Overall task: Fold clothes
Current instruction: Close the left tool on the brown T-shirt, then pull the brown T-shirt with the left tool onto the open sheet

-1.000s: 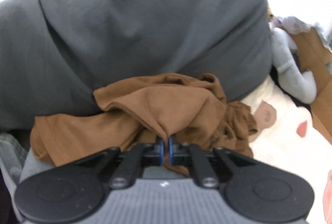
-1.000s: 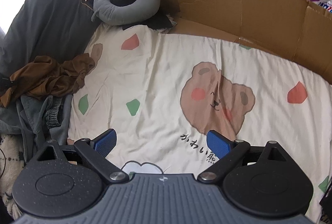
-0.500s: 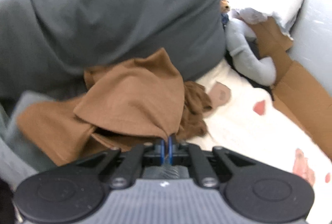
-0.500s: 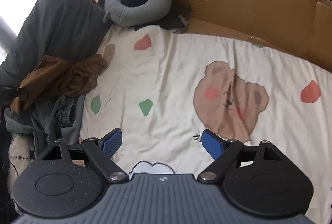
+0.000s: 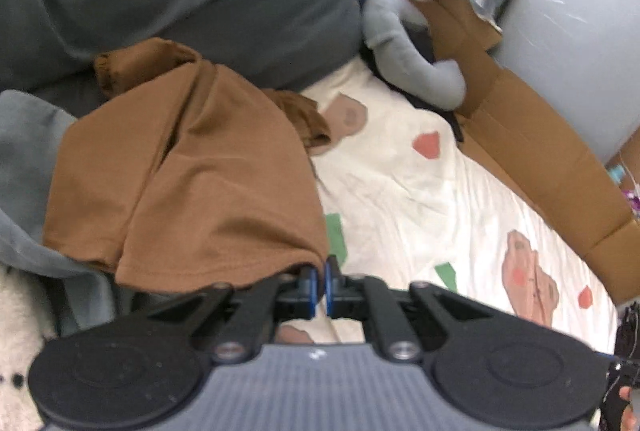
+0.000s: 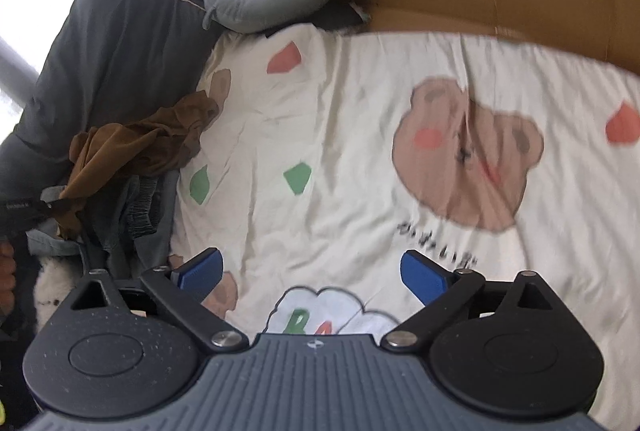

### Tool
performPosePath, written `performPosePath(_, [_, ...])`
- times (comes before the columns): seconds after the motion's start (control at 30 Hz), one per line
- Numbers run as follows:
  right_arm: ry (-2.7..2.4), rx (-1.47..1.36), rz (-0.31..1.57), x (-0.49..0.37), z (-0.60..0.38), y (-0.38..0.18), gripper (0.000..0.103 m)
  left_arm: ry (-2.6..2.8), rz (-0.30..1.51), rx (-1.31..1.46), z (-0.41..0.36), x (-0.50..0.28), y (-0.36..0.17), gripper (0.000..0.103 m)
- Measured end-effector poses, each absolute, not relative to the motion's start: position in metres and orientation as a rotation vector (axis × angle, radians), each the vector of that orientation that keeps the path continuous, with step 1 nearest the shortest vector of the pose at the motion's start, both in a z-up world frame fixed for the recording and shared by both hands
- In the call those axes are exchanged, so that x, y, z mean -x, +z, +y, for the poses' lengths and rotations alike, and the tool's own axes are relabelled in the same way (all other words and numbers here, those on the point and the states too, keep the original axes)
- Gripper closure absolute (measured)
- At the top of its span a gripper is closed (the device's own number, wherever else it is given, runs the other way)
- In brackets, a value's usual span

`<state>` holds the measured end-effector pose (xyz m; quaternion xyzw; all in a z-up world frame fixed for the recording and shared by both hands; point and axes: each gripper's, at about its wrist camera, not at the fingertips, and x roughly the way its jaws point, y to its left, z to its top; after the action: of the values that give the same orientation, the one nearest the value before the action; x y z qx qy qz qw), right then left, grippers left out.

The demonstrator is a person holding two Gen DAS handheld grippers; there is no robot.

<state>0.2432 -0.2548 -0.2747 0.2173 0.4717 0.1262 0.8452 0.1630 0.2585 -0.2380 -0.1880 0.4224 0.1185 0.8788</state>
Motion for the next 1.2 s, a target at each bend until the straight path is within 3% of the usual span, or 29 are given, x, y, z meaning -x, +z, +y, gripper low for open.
performPosePath(0.57, [0.391,-0.468,1.020,-0.235,-0.247,-0.290,0.000,0.115,0.836,0.407,0.174,-0.159,-0.258,0.101])
performPosePath(1.2, [0.492,-0.558,1.020,-0.226,-0.241,-0.305,0.000,-0.069,0.968,0.439,0.093,-0.163,-0.301,0.101])
